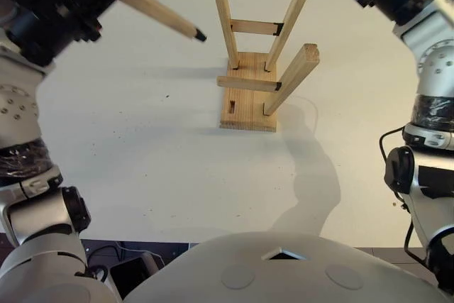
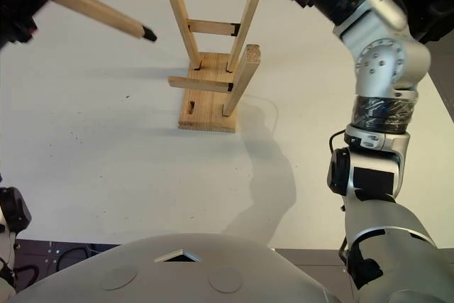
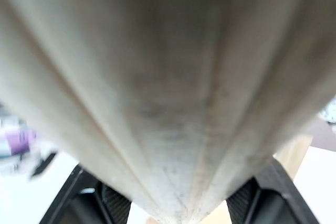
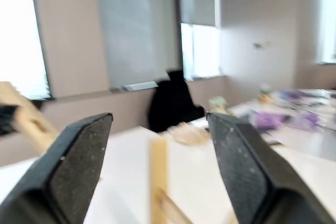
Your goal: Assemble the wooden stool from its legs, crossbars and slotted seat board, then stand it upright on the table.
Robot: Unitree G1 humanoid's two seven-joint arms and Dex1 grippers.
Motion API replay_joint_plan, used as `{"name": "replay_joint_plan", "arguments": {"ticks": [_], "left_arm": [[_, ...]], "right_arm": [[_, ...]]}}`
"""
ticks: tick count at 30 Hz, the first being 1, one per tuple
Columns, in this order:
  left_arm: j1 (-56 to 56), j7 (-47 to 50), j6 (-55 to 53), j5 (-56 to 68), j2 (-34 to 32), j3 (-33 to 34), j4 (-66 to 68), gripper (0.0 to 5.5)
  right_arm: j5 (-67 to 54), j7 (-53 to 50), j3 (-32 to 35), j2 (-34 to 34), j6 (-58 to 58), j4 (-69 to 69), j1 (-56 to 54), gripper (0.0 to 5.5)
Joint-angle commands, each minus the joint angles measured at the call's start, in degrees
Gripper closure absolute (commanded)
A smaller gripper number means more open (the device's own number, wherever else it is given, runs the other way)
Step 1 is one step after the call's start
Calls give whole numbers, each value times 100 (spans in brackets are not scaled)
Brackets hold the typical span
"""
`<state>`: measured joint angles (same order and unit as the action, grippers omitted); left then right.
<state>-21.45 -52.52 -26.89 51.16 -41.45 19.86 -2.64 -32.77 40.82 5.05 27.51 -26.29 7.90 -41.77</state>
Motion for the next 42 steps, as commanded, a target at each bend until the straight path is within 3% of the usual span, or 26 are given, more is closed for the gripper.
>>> {"name": "replay_joint_plan", "arguments": {"ticks": [1, 8, 16, 28, 42], "left_arm": [[541, -91, 351, -586, 480, -486, 82, 346], [1043, -226, 362, -1129, 824, -1099, 23, 346], [1466, -288, -37, -953, 1094, -1668, -798, 346], [815, -137, 149, -1011, 1140, -1514, -1291, 346], [686, -496, 722, -1636, 1528, -2132, -192, 346]], "right_arm": [[368, -131, -81, -231, 356, 146, 198, 220], [822, -127, 54, -129, 801, 544, 254, 220], [888, -216, 272, -178, 880, 676, 345, 220], [1201, -378, 870, 395, 1509, 2196, 0, 220], [1643, -150, 741, 504, 2213, 3459, -240, 220]]}}
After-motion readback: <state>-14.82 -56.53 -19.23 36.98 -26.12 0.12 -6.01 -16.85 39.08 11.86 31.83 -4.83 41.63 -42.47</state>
